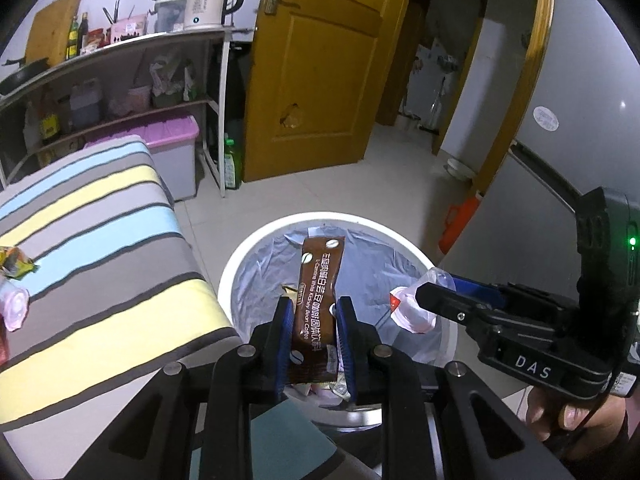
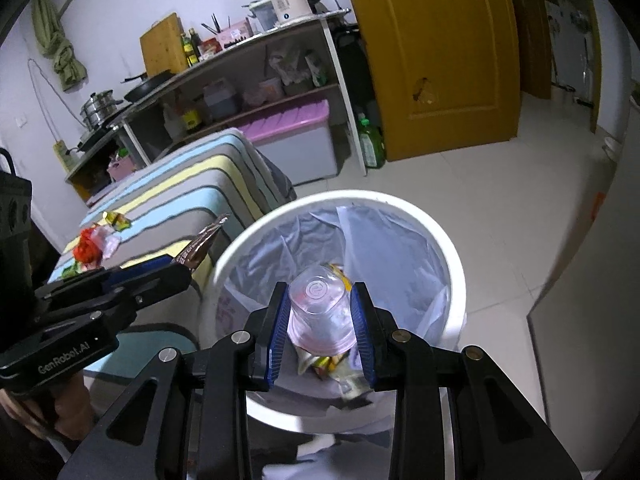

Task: Collect trash
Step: 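Open both tools to drop the wrapper and cup into the bin, then move back to the table and grasp the green snack bag with the left tool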

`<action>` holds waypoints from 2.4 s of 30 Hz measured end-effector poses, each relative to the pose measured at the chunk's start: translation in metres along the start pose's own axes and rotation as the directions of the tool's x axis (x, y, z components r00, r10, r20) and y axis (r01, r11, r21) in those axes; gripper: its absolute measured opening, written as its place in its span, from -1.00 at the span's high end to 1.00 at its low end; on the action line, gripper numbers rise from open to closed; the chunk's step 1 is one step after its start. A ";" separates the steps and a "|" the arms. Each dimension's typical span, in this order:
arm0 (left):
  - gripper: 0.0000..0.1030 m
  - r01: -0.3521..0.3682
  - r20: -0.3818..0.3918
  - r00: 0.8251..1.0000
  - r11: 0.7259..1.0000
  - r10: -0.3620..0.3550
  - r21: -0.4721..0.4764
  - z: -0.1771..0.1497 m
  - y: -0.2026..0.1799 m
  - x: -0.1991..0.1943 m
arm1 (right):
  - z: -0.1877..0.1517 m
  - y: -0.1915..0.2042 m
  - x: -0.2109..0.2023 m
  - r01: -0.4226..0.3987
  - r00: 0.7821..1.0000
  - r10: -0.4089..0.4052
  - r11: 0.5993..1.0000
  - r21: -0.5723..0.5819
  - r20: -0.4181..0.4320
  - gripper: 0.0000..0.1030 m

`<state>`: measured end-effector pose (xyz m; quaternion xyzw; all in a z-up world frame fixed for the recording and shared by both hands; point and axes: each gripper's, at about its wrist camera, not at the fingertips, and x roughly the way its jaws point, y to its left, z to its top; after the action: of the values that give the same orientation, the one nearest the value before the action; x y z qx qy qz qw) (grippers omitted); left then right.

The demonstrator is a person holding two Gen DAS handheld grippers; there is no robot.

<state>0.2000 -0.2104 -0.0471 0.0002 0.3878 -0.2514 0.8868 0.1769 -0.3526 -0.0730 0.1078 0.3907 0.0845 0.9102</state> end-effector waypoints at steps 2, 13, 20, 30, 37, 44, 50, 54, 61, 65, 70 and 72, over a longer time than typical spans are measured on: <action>0.55 0.001 -0.006 1.000 1.000 -0.001 -0.006 0.000 0.003 0.003 | -0.001 -0.001 0.002 -0.001 1.000 0.001 1.000 -0.004 -0.006 0.26; 0.47 -0.026 0.043 0.999 0.999 0.028 -0.034 -0.008 0.014 -0.021 | -0.002 0.010 -0.009 -0.021 1.000 0.021 0.999 -0.027 0.015 0.22; 0.47 -0.064 0.097 0.993 0.996 0.071 -0.070 -0.015 0.030 -0.056 | 0.005 0.037 -0.022 -0.057 0.997 0.060 0.996 -0.075 0.046 0.22; 0.47 -0.139 0.159 0.974 0.979 0.162 -0.149 -0.036 0.066 -0.115 | 0.006 0.095 -0.033 -0.130 0.989 0.141 0.977 -0.169 0.055 0.22; 0.47 -0.189 0.186 0.956 0.960 0.228 -0.205 -0.056 0.091 -0.153 | 0.000 0.137 -0.039 -0.180 0.980 0.196 0.955 -0.234 0.044 0.22; 0.47 -0.239 0.199 0.933 0.931 0.299 -0.277 -0.077 0.121 -0.185 | -0.004 0.180 -0.034 -0.231 0.969 0.246 0.927 -0.296 0.015 0.22; 0.47 -0.293 0.189 0.910 0.896 0.368 -0.335 -0.093 0.152 -0.203 | -0.005 0.209 -0.023 -0.269 0.960 0.281 0.902 -0.339 -0.015 0.22; 0.47 -0.321 0.180 0.894 0.866 0.411 -0.383 -0.102 0.178 -0.211 | -0.003 0.225 -0.015 -0.287 0.954 0.297 0.887 -0.362 -0.030 0.22; 0.29 -0.345 0.149 0.883 0.830 0.445 -0.438 -0.107 0.211 -0.209 | 0.004 0.246 0.004 -0.308 0.948 0.314 0.870 -0.385 -0.050 0.22; 0.20 -0.343 0.133 0.887 0.825 0.441 -0.449 -0.107 0.227 -0.199 | 0.010 0.256 0.017 -0.318 0.945 0.320 0.865 -0.387 -0.061 0.22; 0.09 -0.325 0.110 0.897 0.808 0.428 -0.491 -0.102 0.244 -0.184 | 0.016 0.263 0.031 -0.328 0.942 0.327 0.860 -0.390 -0.072 0.22; 0.06 -0.315 0.097 0.900 0.790 0.424 -0.527 -0.099 0.254 -0.178 | 0.019 0.265 0.037 -0.332 0.941 0.330 0.859 -0.389 -0.075 0.22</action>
<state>0.1432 0.1100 -0.0440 -0.1791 0.3356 0.0380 0.9240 0.1974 -0.0912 -0.0165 -0.0133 0.3439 0.3172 0.8837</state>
